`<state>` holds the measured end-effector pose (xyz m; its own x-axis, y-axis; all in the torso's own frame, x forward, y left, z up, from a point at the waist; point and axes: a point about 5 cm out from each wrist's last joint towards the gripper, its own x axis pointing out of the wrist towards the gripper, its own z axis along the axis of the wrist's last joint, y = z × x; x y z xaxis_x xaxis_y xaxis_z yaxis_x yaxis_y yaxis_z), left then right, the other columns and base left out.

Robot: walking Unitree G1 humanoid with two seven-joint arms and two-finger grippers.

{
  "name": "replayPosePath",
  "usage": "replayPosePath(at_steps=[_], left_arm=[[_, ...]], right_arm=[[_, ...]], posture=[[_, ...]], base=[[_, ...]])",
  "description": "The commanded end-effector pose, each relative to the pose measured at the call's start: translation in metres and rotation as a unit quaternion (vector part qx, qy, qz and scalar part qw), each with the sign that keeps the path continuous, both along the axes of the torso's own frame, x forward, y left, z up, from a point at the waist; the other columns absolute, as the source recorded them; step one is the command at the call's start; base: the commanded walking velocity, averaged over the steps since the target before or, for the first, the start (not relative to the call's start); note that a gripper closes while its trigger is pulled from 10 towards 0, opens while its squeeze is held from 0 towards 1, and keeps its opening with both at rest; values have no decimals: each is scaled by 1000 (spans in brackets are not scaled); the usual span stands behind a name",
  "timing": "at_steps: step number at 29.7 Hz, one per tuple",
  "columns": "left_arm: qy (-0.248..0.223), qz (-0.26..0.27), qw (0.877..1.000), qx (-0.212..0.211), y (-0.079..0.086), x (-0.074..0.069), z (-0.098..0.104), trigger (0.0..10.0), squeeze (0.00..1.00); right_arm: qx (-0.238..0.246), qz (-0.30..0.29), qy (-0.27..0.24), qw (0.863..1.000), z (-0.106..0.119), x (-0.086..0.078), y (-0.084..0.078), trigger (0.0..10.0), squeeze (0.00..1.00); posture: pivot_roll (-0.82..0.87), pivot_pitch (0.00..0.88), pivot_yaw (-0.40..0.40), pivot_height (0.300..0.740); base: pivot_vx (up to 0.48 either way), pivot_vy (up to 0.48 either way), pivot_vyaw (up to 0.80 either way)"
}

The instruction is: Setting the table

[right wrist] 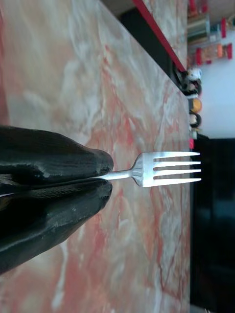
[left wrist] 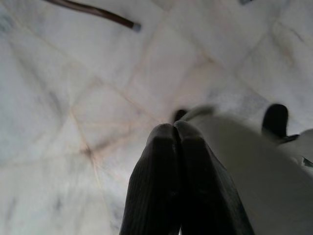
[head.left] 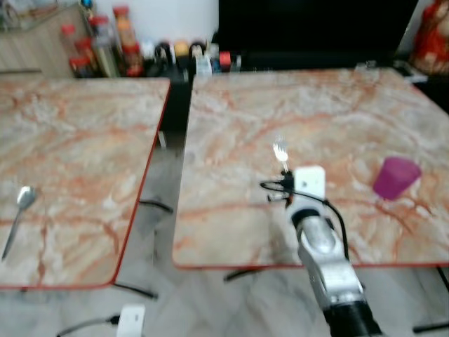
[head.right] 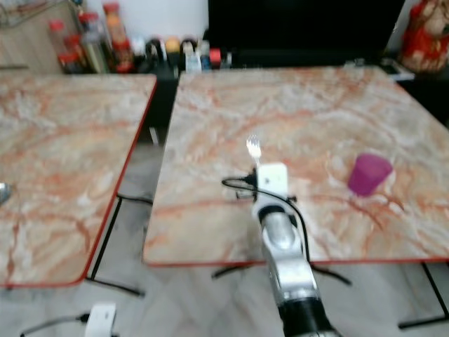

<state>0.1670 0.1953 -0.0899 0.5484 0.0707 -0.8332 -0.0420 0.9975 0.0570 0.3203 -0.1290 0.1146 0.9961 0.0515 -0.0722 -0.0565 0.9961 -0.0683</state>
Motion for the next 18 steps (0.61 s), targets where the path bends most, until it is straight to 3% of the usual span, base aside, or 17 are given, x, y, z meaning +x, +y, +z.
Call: replayPosePath(at_steps=[1, 18], left_arm=[[5, 9, 1000, 11, 10, -3, 0, 10000, 0], [8, 7, 1000, 16, 12, -5, 0, 10000, 0]], right_arm=[[7, 13, -11, 1000, 6, 2, 10, 10000, 0], [-6, 33, -20, 999, 7, 3, 19, 10000, 0]], posture=[[-81, 38, 4, 740], [-78, 13, 4, 740]], base=[[0, 480, 0], [0, 480, 0]])
